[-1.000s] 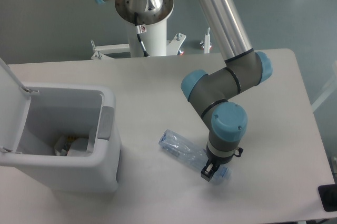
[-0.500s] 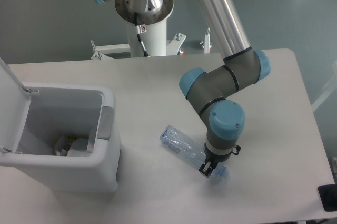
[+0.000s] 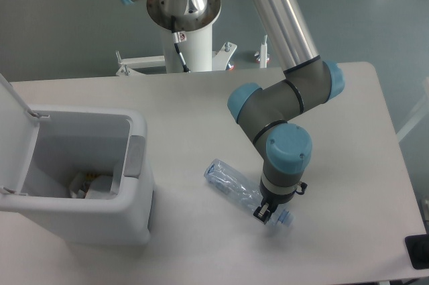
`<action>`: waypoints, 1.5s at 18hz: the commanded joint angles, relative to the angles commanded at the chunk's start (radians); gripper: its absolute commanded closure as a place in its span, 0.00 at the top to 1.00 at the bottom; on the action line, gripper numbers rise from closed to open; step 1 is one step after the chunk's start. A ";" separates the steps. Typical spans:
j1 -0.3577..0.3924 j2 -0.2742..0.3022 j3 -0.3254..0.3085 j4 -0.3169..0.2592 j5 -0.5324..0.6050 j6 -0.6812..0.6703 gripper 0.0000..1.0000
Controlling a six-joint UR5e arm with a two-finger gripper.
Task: Place the trash in the trash can
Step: 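Close the gripper on the bottle body and lift it, then carry the bottle over the trash bin and lower it in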
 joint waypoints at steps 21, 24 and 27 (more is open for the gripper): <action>-0.023 0.288 0.262 0.201 -0.132 0.052 0.60; -0.072 0.327 0.261 0.204 -0.143 0.054 0.60; -0.136 0.353 0.255 0.212 -0.147 0.054 0.60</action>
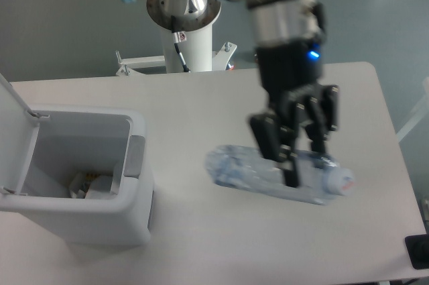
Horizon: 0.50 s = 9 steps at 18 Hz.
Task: Place the trash in the trash can
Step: 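Carry the bottle over the trash bin and lower it in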
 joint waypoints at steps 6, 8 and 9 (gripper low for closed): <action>-0.159 0.011 -0.060 0.000 0.002 -0.002 0.60; -0.222 0.020 -0.101 0.000 0.000 -0.002 0.60; -0.233 0.028 -0.121 0.000 0.002 -0.002 0.60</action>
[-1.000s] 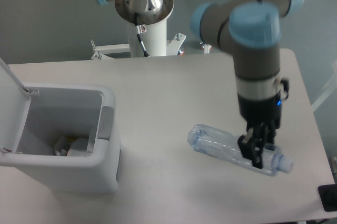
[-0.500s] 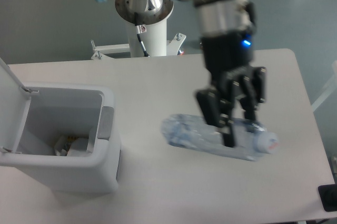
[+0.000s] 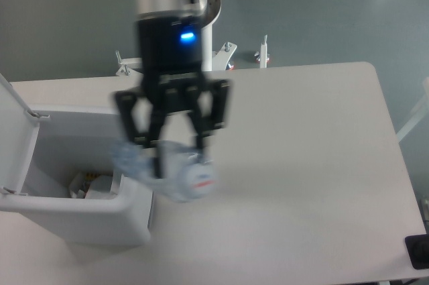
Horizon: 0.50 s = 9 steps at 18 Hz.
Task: Place the trash in the trash can
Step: 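Carry the bottle over the trash bin and lower it in, then open the gripper to release the bottle and raise it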
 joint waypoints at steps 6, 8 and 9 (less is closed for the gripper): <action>-0.022 0.009 -0.081 0.000 0.002 0.000 0.61; -0.026 0.009 -0.092 0.000 0.006 0.002 0.74; -0.026 0.009 -0.098 0.003 0.006 0.005 0.84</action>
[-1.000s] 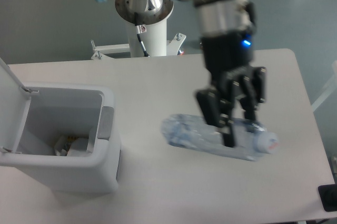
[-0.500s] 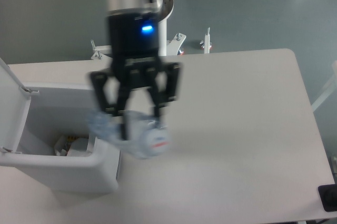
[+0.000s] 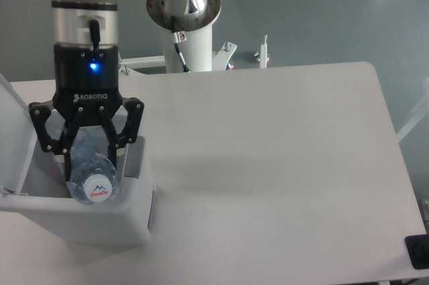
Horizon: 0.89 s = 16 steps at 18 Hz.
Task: Place the trash in the trash can
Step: 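Open the gripper to release the bottle and raise it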
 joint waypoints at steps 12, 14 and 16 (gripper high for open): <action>0.156 0.031 0.029 -0.002 0.012 0.123 1.00; 0.216 0.025 0.031 -0.002 0.011 0.153 1.00; 0.271 0.021 0.028 -0.005 0.017 0.230 1.00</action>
